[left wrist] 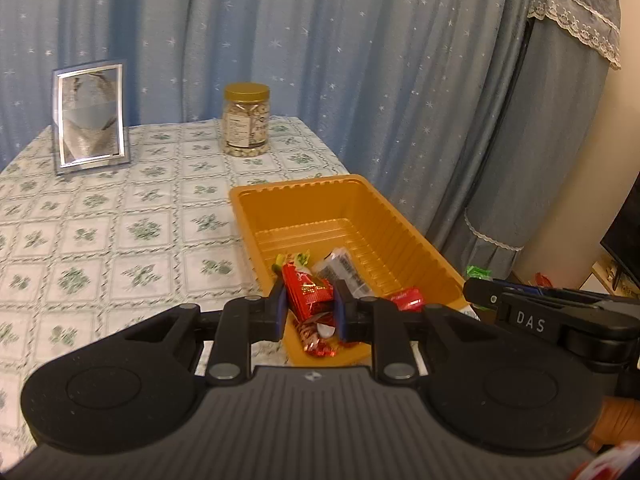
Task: Organize snacks
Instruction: 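Carry both candies over the orange tray with both tools, then open the left tool to drop its red candy while the right tool drops the green candy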
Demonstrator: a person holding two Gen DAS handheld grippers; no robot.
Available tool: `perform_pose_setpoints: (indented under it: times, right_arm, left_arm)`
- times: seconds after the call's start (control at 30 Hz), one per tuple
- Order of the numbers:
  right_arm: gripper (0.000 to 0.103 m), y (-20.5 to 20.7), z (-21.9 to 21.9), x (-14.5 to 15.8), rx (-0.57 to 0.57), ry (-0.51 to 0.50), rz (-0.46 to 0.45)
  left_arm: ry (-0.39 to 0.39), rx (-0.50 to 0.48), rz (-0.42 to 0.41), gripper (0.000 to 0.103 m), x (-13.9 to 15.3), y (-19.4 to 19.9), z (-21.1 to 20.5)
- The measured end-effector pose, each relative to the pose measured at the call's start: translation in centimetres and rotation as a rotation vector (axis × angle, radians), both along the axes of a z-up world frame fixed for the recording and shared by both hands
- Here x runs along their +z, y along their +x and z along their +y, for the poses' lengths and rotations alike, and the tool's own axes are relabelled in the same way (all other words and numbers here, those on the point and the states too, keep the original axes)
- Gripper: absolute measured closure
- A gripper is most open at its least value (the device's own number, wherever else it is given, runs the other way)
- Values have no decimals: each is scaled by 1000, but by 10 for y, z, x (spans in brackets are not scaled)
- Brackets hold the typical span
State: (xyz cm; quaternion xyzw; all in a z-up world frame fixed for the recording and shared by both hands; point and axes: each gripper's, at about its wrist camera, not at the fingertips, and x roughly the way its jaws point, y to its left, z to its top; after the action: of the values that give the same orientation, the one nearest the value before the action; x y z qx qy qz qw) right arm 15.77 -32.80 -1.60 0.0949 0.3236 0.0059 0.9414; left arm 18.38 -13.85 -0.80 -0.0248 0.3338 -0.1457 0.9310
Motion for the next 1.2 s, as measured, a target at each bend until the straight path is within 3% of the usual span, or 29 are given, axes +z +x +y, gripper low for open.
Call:
perform_pose_setpoints:
  times: [0.63,0.7,0.73,1.2]
  right_arm:
    - [82,64,-9,-30,-10,-19,49]
    - [82,66,-9,-33,-8,-20,55]
    - [82,67,-9,-33,-7,-20,57]
    - [82,74,0,-37,55,47,43]
  left_arm:
    - [6,-110,23,82,-40,78,-22]
    - [16,-111,8,61,-43,83,-24]
    - [28,-106,-1,58,-44,84,-25]
    - [40,13,4,56,-48,66,19]
